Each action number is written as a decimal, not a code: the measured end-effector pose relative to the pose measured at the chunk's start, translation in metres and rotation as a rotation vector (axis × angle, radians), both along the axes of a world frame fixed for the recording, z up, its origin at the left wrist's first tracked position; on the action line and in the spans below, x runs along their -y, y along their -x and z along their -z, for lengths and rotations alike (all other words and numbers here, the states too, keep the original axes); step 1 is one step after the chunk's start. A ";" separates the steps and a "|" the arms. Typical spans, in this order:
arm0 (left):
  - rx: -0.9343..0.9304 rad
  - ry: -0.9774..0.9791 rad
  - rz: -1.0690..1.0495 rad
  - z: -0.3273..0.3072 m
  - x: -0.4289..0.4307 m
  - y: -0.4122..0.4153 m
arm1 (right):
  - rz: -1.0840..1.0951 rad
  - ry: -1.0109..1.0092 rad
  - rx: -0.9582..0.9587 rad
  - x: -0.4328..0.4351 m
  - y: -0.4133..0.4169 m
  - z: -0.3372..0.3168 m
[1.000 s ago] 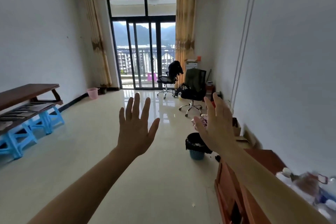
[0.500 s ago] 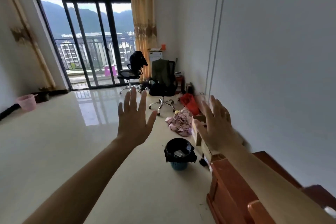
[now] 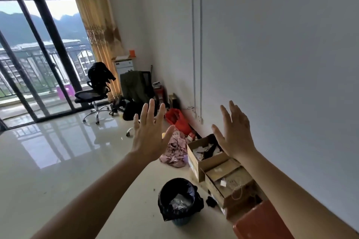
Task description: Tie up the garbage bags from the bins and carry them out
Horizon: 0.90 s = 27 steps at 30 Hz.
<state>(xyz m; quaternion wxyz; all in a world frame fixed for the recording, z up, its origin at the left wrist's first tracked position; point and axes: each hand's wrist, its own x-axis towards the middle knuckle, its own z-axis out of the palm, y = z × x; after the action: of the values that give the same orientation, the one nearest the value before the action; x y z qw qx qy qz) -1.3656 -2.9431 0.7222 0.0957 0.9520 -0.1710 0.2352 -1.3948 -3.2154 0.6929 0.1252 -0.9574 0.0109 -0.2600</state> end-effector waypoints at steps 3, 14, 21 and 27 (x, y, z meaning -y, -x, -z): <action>0.007 0.054 0.006 -0.011 -0.007 -0.062 | 0.031 0.020 0.003 -0.007 -0.060 -0.012; -0.043 0.087 0.182 0.026 -0.058 -0.313 | 0.259 0.046 -0.023 -0.068 -0.236 0.015; -0.280 0.038 0.368 0.122 -0.086 -0.412 | 0.402 0.004 -0.283 -0.117 -0.291 0.109; -0.514 -0.007 0.390 0.255 -0.077 -0.423 | 0.467 -0.096 -0.478 -0.127 -0.297 0.231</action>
<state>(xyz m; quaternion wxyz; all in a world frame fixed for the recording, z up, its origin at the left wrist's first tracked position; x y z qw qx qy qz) -0.9428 -2.8660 0.4669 0.1760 0.9298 -0.3212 -0.0361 -1.0982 -3.0881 0.4622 0.1012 -0.9559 0.2714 -0.0490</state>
